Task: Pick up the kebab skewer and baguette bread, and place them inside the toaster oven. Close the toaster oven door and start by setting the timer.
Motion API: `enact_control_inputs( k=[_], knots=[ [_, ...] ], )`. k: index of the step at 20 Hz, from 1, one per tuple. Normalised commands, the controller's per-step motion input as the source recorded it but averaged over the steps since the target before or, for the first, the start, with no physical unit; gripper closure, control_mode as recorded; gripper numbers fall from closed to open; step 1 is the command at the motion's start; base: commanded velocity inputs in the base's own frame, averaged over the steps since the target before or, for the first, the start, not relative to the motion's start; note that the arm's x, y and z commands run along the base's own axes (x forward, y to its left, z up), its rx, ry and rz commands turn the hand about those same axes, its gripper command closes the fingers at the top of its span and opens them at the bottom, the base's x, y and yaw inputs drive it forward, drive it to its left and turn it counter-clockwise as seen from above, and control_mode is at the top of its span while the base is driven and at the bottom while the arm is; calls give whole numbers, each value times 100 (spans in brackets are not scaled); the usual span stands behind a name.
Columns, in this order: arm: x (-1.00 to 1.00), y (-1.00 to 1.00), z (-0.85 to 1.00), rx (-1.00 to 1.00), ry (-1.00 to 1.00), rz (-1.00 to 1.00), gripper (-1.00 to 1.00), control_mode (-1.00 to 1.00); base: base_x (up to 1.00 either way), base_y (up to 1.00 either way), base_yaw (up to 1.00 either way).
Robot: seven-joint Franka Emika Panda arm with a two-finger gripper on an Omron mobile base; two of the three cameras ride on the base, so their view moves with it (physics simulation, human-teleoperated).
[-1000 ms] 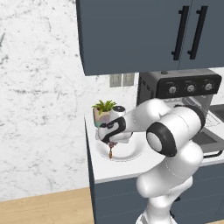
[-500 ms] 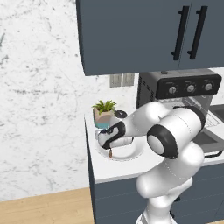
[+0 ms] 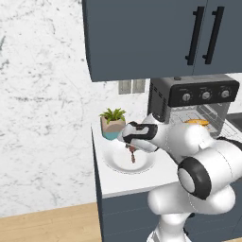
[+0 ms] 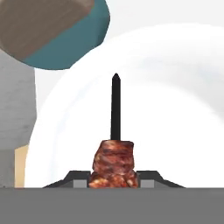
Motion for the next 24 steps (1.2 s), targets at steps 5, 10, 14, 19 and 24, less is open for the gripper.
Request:
enact_control_inputs(
  k=[5,10,14,19,24],
  knots=[
    [-43,-32,55,13,0,-15,100,-100,0,0,0],
    [-51,-11,52,12,1,-23,100,-100,0,0,0],
    [-47,-17,47,8,4,-37,100,-100,0,0,0],
    [-36,-17,43,5,0,-45,100,-100,0,0,0],
    [-30,-17,45,1,0,-42,100,-100,0,0,0]
  ],
)
